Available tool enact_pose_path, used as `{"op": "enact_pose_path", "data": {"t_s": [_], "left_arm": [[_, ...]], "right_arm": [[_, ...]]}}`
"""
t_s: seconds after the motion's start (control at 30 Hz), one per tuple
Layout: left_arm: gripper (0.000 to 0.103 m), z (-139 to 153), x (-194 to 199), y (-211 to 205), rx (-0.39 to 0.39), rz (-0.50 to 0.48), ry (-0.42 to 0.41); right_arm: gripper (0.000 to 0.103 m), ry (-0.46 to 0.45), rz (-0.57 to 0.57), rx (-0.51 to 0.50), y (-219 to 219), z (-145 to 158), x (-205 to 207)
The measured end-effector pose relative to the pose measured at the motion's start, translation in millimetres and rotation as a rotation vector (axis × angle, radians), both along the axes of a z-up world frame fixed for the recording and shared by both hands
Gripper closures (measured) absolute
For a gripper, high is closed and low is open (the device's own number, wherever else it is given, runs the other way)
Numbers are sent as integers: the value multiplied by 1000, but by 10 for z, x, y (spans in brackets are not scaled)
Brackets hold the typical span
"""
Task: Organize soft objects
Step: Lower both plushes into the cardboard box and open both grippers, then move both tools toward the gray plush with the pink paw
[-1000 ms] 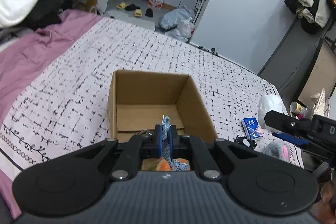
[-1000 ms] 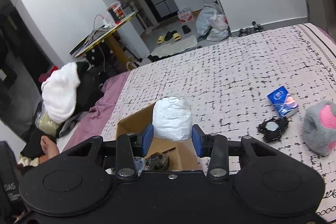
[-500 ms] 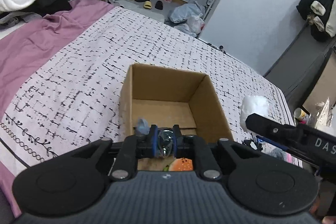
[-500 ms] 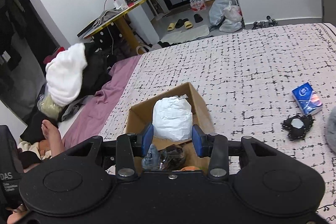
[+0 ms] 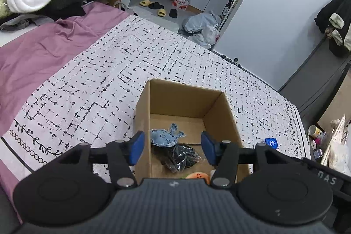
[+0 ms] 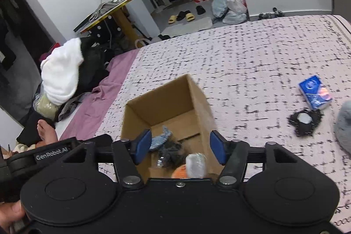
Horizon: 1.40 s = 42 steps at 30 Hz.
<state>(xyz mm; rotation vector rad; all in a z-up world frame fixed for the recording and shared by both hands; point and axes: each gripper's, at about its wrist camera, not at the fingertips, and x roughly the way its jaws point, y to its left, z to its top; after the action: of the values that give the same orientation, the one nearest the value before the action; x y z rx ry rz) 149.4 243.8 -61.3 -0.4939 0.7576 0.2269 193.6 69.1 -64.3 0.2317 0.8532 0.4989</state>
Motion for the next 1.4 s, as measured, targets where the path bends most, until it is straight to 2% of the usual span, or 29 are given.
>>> {"op": "enact_pose_path", "data": {"t_s": [0.2, 0.27, 0.5, 1.03, 1.23, 1.33, 1.4], "left_arm": [[29, 69, 33, -203, 50, -23, -6], [27, 91, 53, -289, 63, -38, -8], [20, 133, 138, -668, 95, -119, -28], [18, 106, 352, -1419, 142, -218, 7], [18, 65, 435, -1680, 144, -273, 31], [18, 38, 473, -1785, 153, -287, 42], [18, 11, 512, -1843, 150, -290, 53]], "right_arm": [[29, -8, -60, 19, -396, 73, 11], [28, -13, -72, 16, -514, 103, 13], [13, -52, -126, -18, -963, 212, -14], [13, -38, -268, 18, -1933, 165, 34], [20, -4, -338, 53, -2243, 36, 79], [30, 13, -344, 51, -2316, -55, 112], [43, 23, -338, 62, -2348, -92, 125]]}}
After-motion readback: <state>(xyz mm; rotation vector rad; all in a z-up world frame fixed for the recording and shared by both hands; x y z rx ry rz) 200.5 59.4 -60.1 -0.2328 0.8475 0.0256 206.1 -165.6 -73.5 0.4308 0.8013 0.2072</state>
